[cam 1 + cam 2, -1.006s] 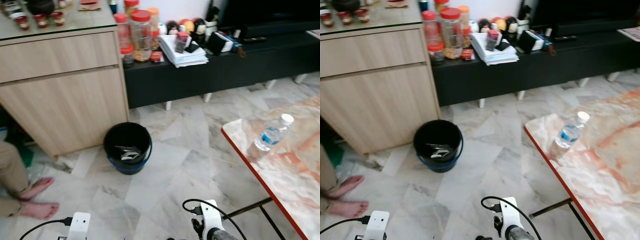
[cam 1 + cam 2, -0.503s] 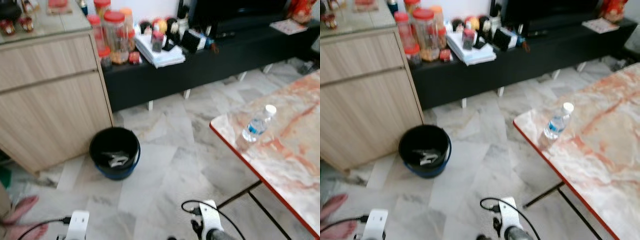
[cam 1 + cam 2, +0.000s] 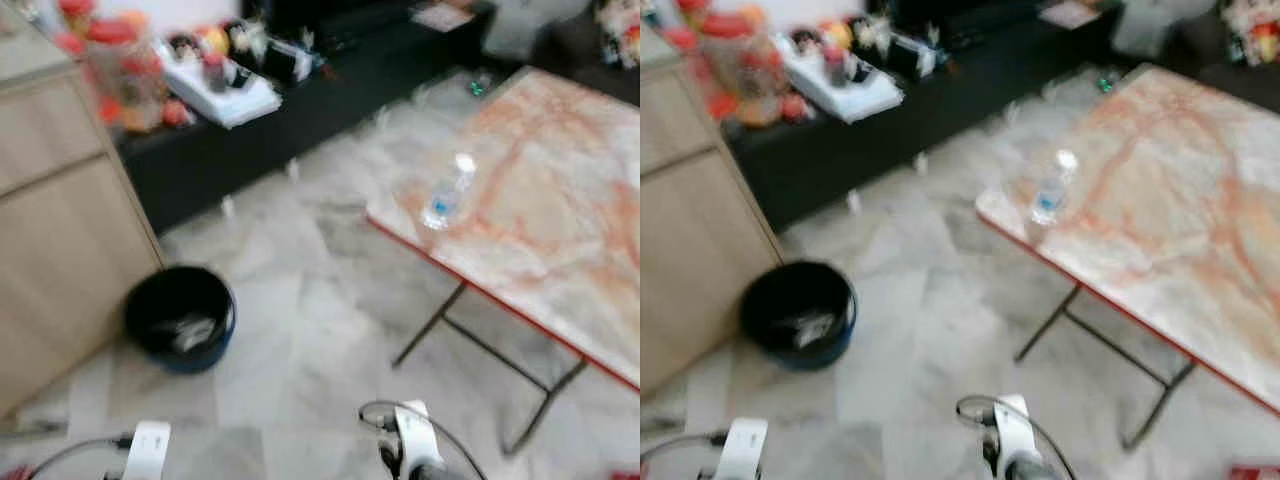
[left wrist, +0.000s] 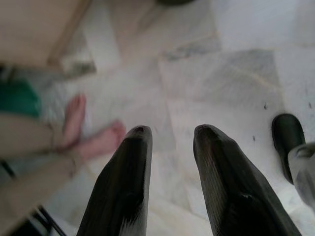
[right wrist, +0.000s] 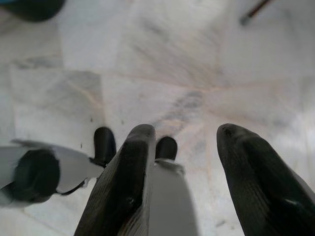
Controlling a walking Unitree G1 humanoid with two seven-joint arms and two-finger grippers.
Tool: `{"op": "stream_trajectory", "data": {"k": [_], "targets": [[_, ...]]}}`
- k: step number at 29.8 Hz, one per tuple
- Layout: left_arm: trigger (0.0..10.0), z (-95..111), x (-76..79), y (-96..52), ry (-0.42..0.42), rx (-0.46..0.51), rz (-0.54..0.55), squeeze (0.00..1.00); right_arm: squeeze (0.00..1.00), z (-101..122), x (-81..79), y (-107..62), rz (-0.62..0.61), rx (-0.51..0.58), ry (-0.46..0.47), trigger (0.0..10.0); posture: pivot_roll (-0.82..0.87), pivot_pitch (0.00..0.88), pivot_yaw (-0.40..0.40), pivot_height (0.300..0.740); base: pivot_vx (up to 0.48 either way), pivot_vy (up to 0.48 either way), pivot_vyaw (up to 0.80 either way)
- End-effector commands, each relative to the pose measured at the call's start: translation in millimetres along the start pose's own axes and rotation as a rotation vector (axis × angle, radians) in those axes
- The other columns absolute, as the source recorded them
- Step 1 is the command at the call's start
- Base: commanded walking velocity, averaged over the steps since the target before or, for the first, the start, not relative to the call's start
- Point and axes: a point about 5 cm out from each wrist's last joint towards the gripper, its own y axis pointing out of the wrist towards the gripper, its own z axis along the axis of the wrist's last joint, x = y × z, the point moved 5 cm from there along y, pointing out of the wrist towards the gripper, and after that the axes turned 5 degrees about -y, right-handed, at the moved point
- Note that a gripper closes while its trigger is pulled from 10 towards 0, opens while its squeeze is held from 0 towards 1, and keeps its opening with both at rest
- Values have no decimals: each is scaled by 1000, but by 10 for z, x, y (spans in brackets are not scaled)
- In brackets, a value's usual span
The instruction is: Picking trash to rubbish bin
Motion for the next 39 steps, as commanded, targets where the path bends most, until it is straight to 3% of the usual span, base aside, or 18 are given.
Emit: {"op": "stream_trajectory", "data": {"k": [1,6,12,16,23,25,26,27,30,31,33,34,37,39], "targets": [[10000,-98,22,-23,6,-25,-3,0,0,-56,9,-8,-5,-17,-1,10000,121,146,-36,740,0,0,-788],[10000,-70,20,-18,16,-15,-4,0,0,-43,-3,-4,-4,-13,2,10000,121,146,-32,740,0,0,-786],[10000,222,39,24,23,77,-10,0,0,-8,-13,2,-3,-5,4,10000,127,145,-31,740,0,0,-781],[10000,444,148,39,75,139,-64,0,0,33,-7,8,-7,4,6,10000,132,142,-26,740,0,0,-784],[10000,540,181,42,100,167,-69,0,0,128,22,15,-31,37,24,10000,129,145,-12,740,0,0,-783],[10000,755,227,31,113,247,-80,0,0,221,24,22,-37,67,26,10000,130,147,-3,740,0,0,-781],[10000,755,227,31,113,247,-80,0,0,221,24,22,-37,67,26,10000,130,147,-3,740,0,0,-781],[10000,905,247,19,118,301,-79,0,0,333,34,27,-46,103,21,10000,137,147,1,740,0,0,-744],[10000,1087,265,-3,124,367,-74,0,0,525,34,29,-54,167,-10,10000,135,147,5,740,0,0,-248],[10000,1294,284,-46,101,446,-68,0,0,740,-5,24,-43,234,-57,10000,130,145,9,740,0,0,0],[10000,1461,306,-94,92,513,-61,0,0,931,-36,11,-30,295,-66,10000,136,142,11,740,0,0,0],[10000,1609,342,-146,82,570,-66,0,0,1188,-31,-29,-41,384,-80,10000,138,140,14,740,0,0,0],[10000,1744,354,-196,74,622,-64,0,0,1484,7,-99,-82,487,-114,10000,140,140,16,740,0,0,0],[10000,1750,352,-198,74,625,-63,0,0,1498,9,-103,-85,492,-117,10000,140,140,16,740,0,0,0]]}}
